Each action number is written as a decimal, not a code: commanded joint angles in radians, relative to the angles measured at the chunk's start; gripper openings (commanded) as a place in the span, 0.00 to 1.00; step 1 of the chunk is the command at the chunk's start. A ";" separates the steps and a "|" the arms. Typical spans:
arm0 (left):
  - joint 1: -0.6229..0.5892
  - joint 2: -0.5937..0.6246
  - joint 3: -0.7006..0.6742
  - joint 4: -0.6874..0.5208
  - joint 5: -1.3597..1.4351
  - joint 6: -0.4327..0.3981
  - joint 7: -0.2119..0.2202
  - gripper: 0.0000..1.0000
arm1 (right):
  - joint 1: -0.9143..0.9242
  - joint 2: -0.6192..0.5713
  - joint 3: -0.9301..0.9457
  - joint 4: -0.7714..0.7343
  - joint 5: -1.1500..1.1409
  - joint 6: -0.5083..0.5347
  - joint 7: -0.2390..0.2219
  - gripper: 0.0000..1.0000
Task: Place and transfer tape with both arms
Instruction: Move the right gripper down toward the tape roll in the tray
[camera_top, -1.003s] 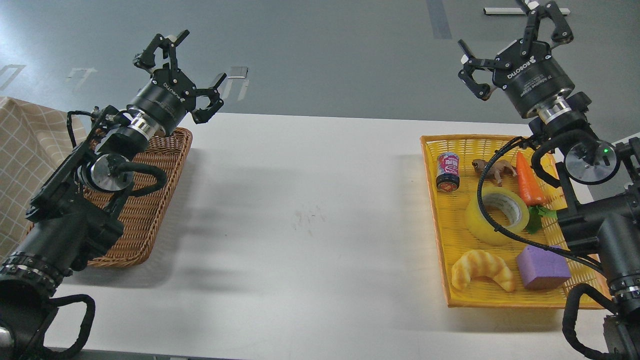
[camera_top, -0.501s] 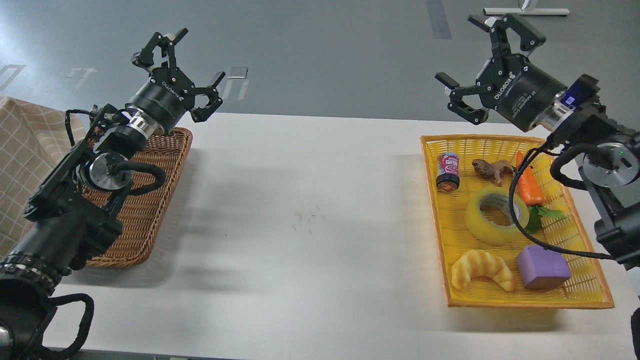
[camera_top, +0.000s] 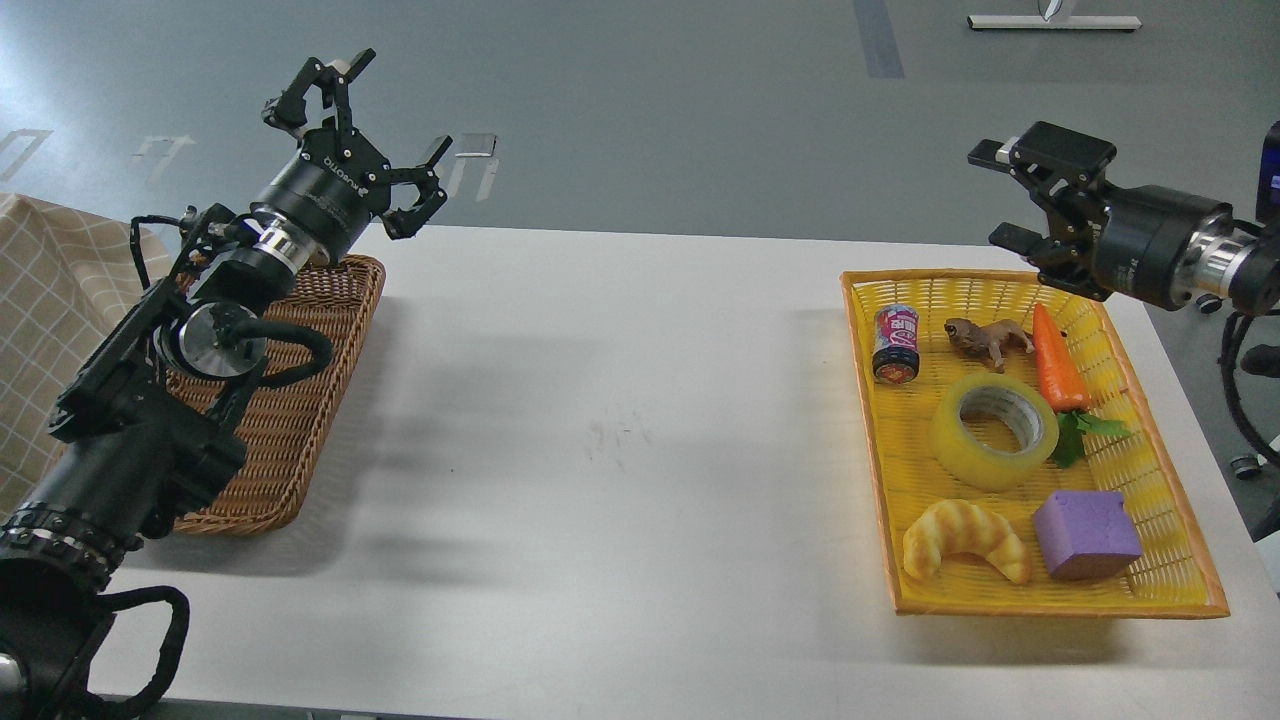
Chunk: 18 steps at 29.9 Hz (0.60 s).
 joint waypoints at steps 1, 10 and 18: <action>0.000 0.003 -0.001 0.000 0.000 0.000 0.000 0.99 | -0.001 -0.063 -0.004 0.018 -0.111 0.000 0.000 1.00; 0.000 0.006 -0.001 -0.002 0.000 0.000 0.000 0.99 | 0.002 -0.222 -0.131 0.058 -0.187 0.000 0.000 1.00; -0.001 0.000 -0.001 -0.002 0.000 0.000 0.000 0.99 | -0.014 -0.285 -0.179 0.110 -0.404 0.000 0.001 1.00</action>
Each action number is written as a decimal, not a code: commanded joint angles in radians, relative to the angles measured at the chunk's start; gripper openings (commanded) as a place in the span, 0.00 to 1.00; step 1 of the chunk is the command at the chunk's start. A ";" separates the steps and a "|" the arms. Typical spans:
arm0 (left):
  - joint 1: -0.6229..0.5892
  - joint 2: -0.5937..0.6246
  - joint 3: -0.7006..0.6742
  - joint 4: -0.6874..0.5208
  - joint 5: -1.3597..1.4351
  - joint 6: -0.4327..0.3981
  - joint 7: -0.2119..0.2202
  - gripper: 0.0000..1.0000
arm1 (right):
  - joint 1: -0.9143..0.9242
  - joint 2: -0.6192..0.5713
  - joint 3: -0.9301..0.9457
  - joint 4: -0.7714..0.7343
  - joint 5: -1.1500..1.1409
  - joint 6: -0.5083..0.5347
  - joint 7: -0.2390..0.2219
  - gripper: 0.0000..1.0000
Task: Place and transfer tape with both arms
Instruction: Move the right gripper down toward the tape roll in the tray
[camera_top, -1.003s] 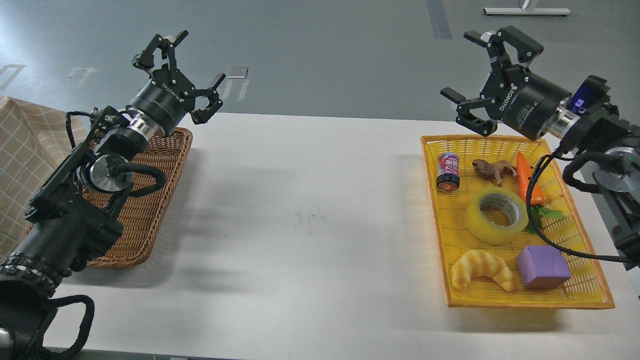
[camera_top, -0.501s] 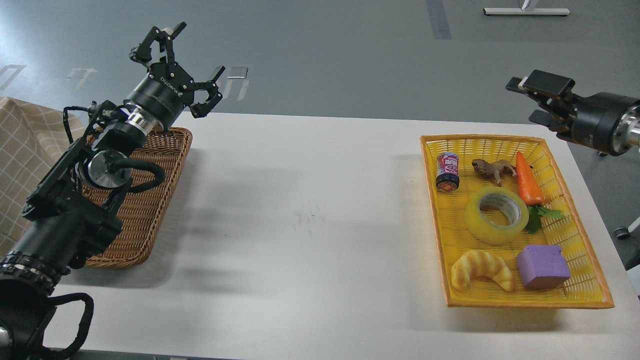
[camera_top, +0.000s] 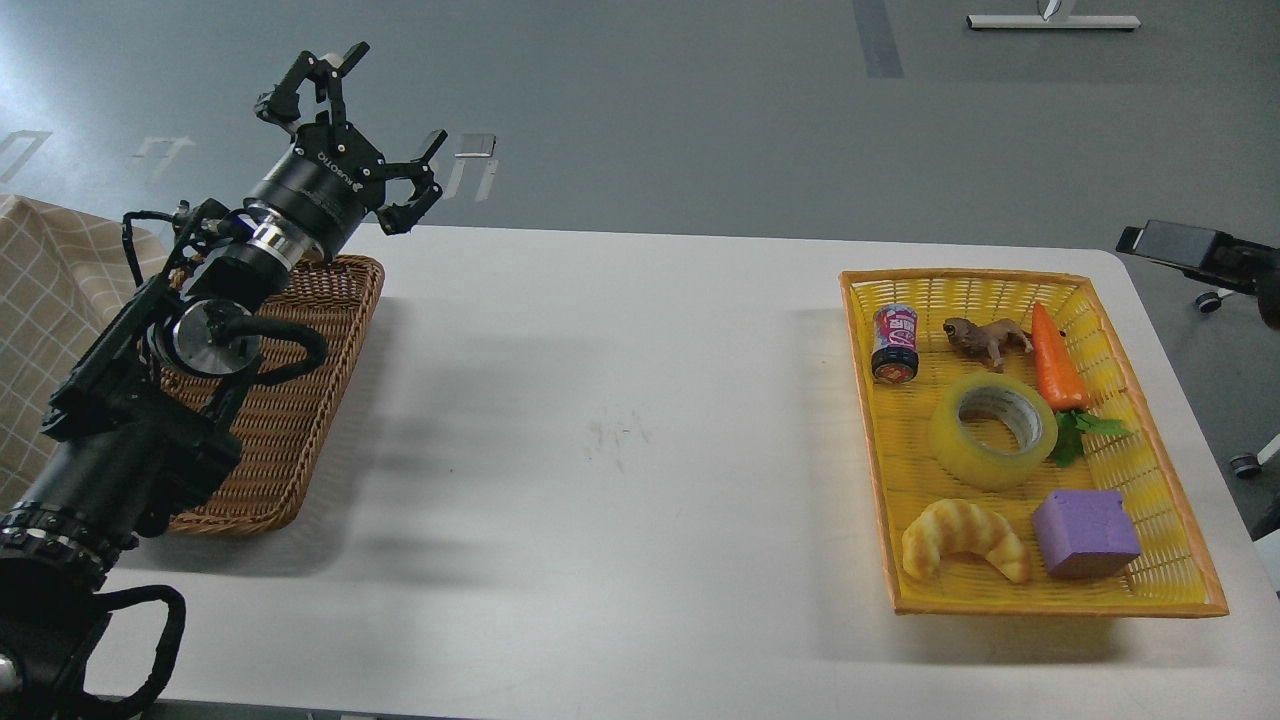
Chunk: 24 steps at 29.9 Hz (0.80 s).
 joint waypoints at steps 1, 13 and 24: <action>-0.001 -0.002 0.000 0.000 0.000 0.000 0.000 0.99 | -0.023 -0.021 -0.033 0.017 -0.105 0.000 0.000 1.00; 0.000 0.001 0.000 0.000 0.000 0.000 0.000 0.99 | -0.066 -0.006 -0.151 0.014 -0.216 0.000 0.001 1.00; -0.001 0.000 -0.001 0.000 -0.001 0.000 -0.001 0.99 | -0.060 0.137 -0.151 -0.033 -0.363 0.000 0.001 0.98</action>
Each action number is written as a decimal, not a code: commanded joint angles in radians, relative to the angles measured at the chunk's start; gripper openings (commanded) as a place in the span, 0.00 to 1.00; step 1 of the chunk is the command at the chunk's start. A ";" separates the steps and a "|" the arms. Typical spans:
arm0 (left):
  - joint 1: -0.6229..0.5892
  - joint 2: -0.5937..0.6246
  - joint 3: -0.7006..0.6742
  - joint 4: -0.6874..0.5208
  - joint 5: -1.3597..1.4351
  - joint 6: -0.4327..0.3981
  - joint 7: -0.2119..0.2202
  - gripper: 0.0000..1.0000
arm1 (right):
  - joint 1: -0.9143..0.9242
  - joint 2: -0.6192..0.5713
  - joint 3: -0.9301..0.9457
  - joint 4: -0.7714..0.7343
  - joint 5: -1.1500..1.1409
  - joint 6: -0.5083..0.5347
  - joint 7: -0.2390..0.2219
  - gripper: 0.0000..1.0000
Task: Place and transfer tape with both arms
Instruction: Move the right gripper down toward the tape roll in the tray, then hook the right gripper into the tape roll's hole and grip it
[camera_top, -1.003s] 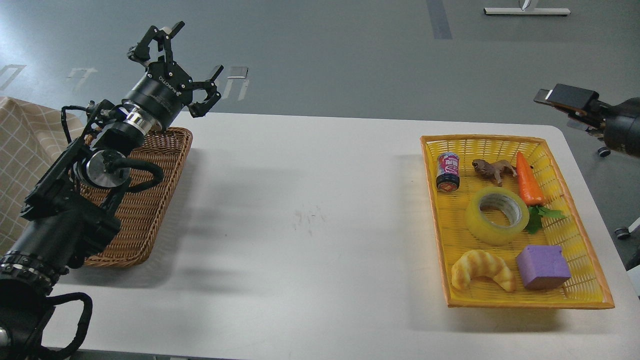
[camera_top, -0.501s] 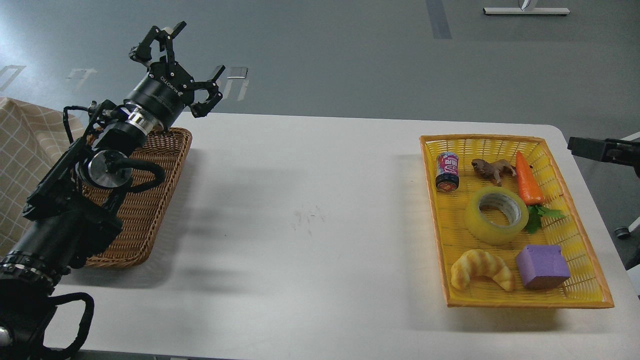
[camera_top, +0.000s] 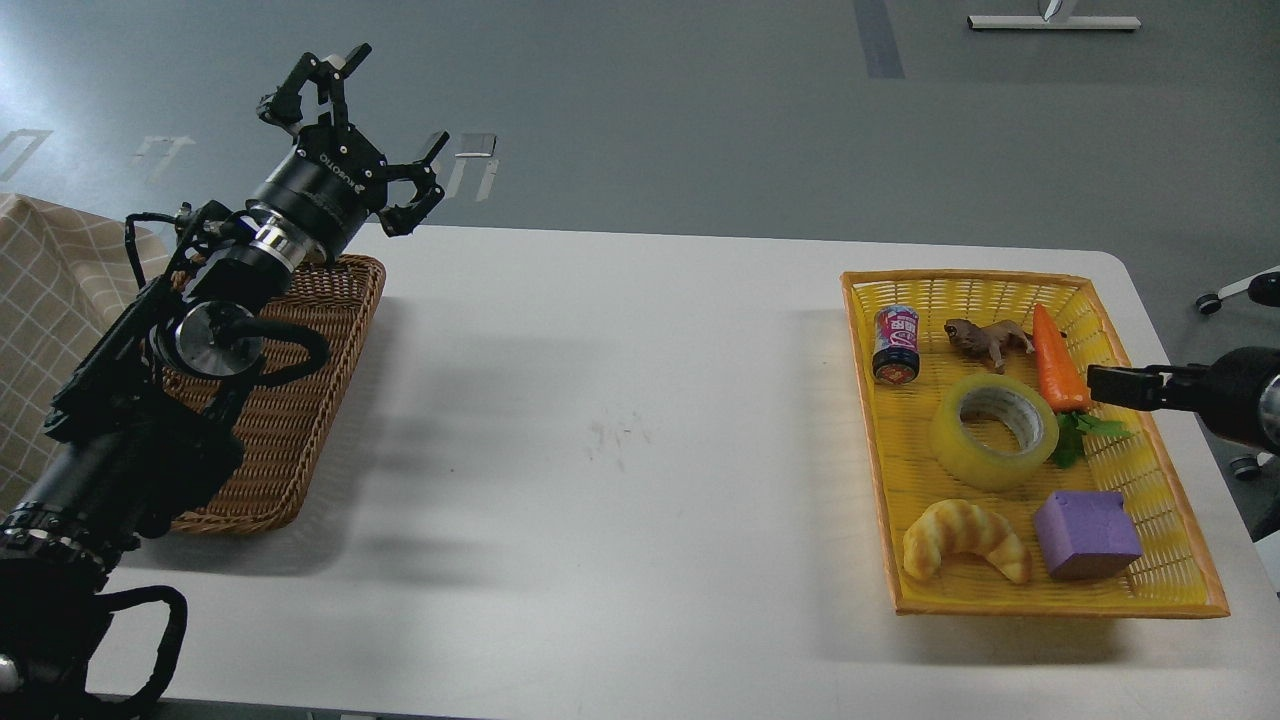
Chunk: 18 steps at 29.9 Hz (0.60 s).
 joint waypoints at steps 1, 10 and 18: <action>-0.003 0.000 -0.001 0.000 -0.001 0.000 0.000 0.99 | 0.004 0.035 0.003 -0.008 -0.029 0.000 -0.002 0.97; -0.003 0.011 -0.001 -0.024 -0.001 0.000 -0.001 0.99 | 0.004 0.129 -0.002 -0.045 -0.127 0.000 -0.003 0.93; 0.000 0.022 -0.001 -0.026 -0.001 0.000 0.000 0.99 | 0.002 0.146 -0.030 -0.060 -0.141 0.000 -0.002 0.92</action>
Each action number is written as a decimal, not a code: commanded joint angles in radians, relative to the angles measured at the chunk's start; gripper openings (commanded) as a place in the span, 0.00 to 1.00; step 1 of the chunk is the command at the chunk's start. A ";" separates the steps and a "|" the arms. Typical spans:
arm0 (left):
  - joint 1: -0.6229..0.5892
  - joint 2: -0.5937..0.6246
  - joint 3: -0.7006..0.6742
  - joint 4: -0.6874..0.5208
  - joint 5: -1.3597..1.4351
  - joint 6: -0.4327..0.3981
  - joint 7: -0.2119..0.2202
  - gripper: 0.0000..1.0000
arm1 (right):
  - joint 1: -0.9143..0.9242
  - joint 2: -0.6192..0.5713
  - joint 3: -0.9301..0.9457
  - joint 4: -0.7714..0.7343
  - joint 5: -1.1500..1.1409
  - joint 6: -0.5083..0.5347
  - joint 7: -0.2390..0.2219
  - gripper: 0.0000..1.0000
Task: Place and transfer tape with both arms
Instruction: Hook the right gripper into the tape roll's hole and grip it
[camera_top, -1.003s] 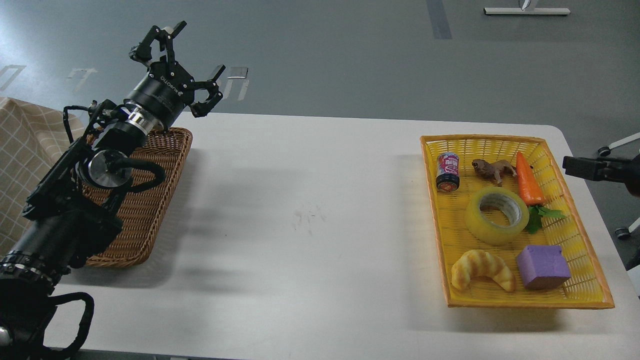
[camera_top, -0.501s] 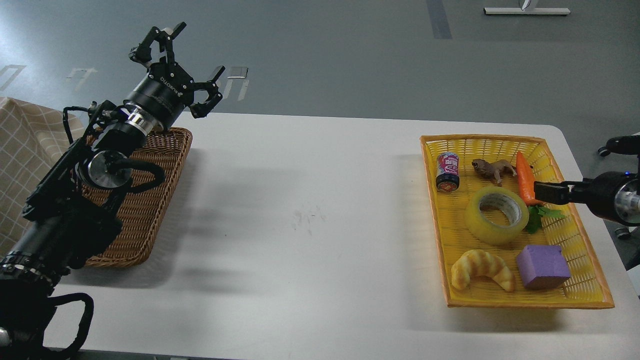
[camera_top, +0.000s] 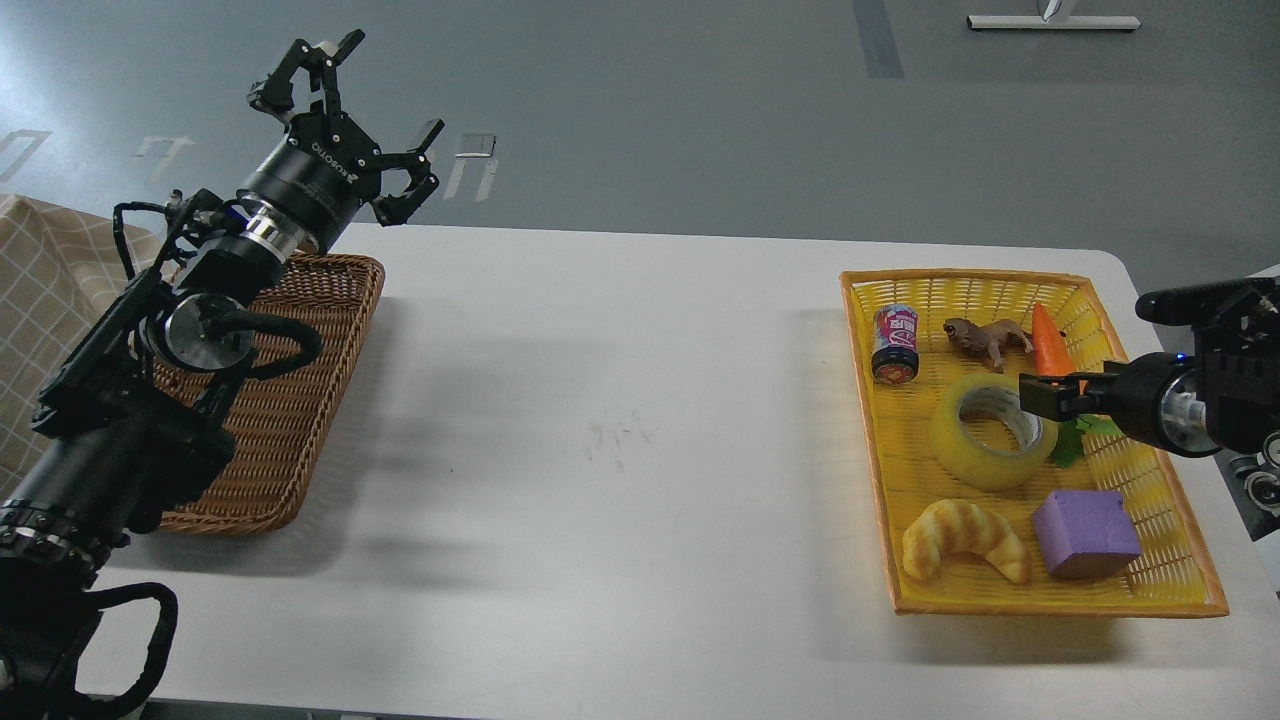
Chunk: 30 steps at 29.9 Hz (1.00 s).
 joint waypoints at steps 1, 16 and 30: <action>0.003 0.000 0.000 0.000 0.000 0.000 0.001 0.99 | -0.004 0.005 -0.004 -0.012 -0.002 0.000 0.000 0.92; 0.003 0.000 0.000 -0.002 0.000 0.000 0.001 0.99 | -0.007 0.029 -0.032 -0.041 -0.003 0.000 0.000 0.85; 0.003 -0.001 0.000 -0.014 0.000 0.000 0.000 0.99 | 0.000 0.098 -0.056 -0.106 -0.002 0.000 0.000 0.69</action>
